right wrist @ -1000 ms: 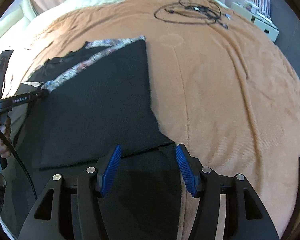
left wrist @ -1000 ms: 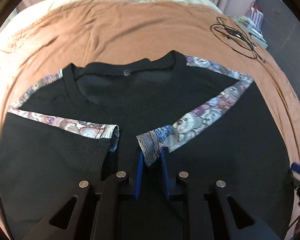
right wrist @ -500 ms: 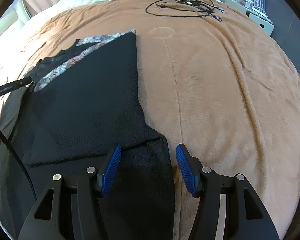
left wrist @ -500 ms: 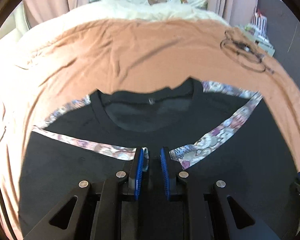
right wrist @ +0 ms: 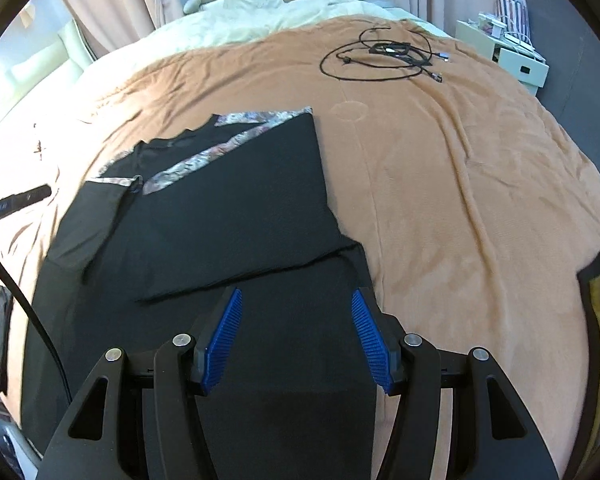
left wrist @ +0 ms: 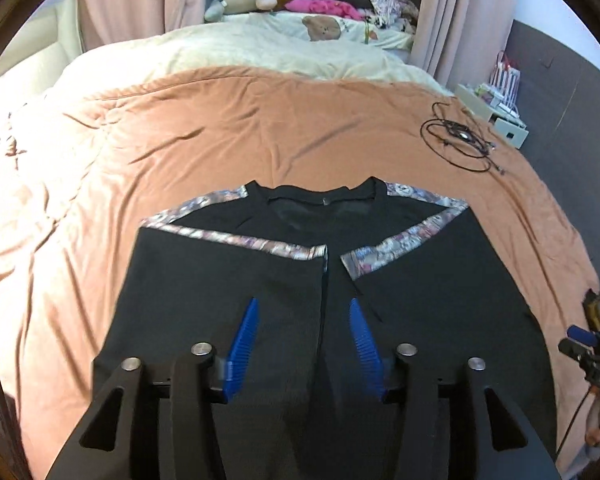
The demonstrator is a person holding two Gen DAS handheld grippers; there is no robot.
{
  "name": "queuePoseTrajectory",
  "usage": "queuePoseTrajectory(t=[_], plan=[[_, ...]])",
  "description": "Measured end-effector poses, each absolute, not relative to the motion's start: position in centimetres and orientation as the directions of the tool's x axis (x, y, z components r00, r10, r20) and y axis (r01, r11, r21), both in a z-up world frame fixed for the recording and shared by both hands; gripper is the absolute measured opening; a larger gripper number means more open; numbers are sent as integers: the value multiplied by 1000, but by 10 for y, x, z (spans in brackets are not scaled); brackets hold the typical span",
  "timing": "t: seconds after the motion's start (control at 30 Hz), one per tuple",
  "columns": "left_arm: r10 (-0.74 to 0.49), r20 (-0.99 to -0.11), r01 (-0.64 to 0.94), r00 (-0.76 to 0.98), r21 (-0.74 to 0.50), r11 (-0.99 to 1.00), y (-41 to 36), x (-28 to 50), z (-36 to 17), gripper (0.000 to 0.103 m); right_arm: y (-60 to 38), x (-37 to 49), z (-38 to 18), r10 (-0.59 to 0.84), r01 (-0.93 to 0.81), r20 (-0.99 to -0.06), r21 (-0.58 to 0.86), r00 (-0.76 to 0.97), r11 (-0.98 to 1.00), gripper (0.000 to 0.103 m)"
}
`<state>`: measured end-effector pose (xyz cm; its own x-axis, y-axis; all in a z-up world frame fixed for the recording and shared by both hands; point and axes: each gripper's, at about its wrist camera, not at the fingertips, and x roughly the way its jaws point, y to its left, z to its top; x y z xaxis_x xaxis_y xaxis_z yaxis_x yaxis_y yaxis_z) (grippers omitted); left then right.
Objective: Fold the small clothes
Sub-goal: 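Release the sleeve and lift both tools from the folded T-shirt, then move both tools to the hem end of the folded black T-shirt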
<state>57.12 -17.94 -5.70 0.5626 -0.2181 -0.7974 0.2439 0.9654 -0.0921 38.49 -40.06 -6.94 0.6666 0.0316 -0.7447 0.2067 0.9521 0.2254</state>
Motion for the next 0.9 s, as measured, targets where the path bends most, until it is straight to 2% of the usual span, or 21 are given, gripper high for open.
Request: queuePoseTrajectory(t=[0.03,0.07,0.1,0.17,0.27,0.3,0.37,0.9], plan=[[-220,-795,242,565,-95,966,-176,565,-53,61,-399,377,-66,30,209,-738,230,674,950,78],[-225,-790,241,571,-101,965,-169,555,-48,66,-399,371,-63,30,211,-733,234,680,949,86],[-228,-785,239,576,-105,965,-163,545,-43,69,-398,362,-58,31,210,-725,240,688,948,86],[-232,-777,239,586,-108,965,-151,528,-35,84,-396,349,-53,29,217,-725,243,688,946,86],[-232,-763,235,604,-108,966,-134,500,-26,98,-390,326,-45,20,227,-709,252,705,941,87],[-228,-758,232,611,-105,967,-128,490,-23,99,-389,318,-43,21,226,-701,258,713,939,88],[-225,-750,222,623,-106,969,-116,472,-18,100,-384,304,-39,29,219,-689,270,724,938,103],[-236,-647,174,725,-161,972,-23,324,-3,103,-352,185,-21,-7,208,-612,259,791,943,103]])
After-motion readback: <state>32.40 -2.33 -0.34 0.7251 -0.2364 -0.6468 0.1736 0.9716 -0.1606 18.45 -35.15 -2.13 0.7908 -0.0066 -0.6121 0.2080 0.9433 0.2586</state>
